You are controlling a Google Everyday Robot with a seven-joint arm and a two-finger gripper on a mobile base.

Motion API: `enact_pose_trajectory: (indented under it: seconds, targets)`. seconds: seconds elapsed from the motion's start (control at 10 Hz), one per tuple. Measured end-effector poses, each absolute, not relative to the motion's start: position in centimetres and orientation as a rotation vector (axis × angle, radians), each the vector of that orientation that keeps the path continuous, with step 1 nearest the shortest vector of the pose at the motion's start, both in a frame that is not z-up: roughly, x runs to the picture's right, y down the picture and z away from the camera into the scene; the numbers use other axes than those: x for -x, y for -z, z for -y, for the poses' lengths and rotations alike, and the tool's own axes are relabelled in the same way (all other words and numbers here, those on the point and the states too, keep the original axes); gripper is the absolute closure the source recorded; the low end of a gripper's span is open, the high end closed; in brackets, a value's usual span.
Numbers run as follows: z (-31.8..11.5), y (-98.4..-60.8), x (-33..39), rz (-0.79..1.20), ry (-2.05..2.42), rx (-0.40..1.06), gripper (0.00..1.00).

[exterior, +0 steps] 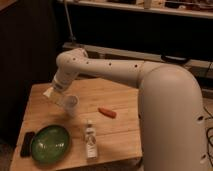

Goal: Place the white sponge in the ceramic cup

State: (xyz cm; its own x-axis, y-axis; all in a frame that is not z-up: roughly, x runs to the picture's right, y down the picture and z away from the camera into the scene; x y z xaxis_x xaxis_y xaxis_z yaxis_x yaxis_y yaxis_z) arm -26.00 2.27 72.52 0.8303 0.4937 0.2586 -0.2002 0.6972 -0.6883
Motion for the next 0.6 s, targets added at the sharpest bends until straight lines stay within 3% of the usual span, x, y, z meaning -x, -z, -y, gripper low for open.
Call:
enact_pose_trajectory:
  seconds: [0.6]
  targets:
    - [-0.4, -74.2, 22.7, 0.532, -0.393, 0.672, 1.00]
